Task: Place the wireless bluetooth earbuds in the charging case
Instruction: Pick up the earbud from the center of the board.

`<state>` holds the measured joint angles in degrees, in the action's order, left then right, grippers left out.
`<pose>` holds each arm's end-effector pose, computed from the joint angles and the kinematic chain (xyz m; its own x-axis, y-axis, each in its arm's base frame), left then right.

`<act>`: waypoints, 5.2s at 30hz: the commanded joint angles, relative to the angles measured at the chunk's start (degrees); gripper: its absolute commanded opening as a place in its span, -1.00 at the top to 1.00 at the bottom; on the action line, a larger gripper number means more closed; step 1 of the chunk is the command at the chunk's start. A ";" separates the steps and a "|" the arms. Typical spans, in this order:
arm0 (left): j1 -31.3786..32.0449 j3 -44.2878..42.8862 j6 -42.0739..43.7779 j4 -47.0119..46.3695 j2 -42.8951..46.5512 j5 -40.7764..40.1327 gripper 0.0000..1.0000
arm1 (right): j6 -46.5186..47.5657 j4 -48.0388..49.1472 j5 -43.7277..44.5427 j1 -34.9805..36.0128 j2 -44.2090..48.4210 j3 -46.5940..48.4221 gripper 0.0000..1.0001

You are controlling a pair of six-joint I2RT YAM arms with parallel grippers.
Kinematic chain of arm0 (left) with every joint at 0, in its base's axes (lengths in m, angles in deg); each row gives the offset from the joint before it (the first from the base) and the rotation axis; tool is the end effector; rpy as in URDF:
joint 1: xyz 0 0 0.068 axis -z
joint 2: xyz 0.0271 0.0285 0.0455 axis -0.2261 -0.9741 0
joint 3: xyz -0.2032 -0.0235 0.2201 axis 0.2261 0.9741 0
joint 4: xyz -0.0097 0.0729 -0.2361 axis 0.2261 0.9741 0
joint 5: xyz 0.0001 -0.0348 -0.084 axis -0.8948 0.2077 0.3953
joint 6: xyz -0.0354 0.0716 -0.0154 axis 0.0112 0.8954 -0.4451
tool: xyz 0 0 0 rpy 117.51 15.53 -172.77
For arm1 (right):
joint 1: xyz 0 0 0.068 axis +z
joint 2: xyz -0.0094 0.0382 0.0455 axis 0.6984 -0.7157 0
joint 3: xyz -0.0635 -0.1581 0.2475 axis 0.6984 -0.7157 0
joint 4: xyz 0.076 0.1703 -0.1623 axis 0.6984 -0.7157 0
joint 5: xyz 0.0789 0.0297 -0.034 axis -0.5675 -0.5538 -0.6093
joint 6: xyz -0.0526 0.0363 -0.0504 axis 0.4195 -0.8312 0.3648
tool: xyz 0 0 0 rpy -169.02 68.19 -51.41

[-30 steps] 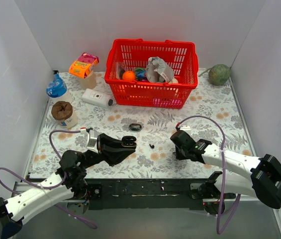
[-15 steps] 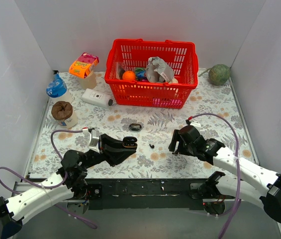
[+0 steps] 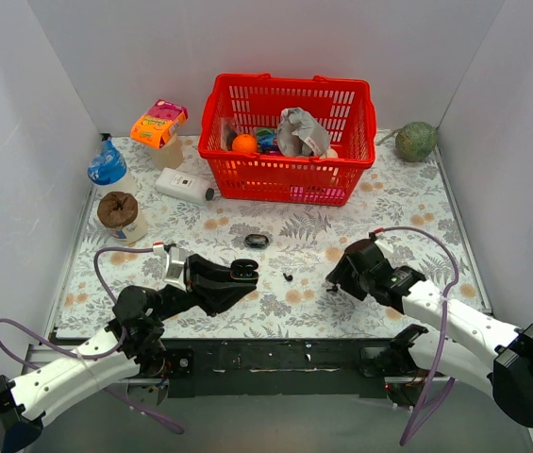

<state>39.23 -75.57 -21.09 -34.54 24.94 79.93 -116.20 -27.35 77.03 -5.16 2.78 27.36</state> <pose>0.0553 -0.1090 0.3017 -0.7461 -0.4330 -0.5058 0.6037 -0.1196 -0.7882 0.1475 0.0974 0.1913 -0.7032 0.5374 -0.4655 0.3025 0.8187 0.4882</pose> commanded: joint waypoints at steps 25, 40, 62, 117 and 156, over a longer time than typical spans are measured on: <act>0.00 1.35 -1.06 -0.36 1.20 0.24 1.00 | 7.96 5.28 -4.56 -3.27 -8.42 -2.55 0.33; 0.00 1.87 -1.67 -0.09 1.47 -0.11 1.00 | 23.41 6.16 -10.37 -3.19 -17.65 5.18 0.47; 0.00 1.61 -1.76 0.08 0.42 -0.64 1.00 | 10.26 2.88 -12.21 -3.19 -7.83 2.30 -0.16; 0.00 1.43 -2.73 1.40 0.59 -0.64 1.00 | 15.08 3.96 -11.07 -3.19 -20.12 4.22 0.50; 0.00 0.91 -3.87 0.35 -2.84 -0.72 1.00 | 32.31 -6.24 -3.43 6.65 -27.06 15.02 -0.03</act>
<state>39.23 -73.91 -24.59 -33.01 22.75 79.69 -84.62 -30.15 71.65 -0.66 -21.72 40.37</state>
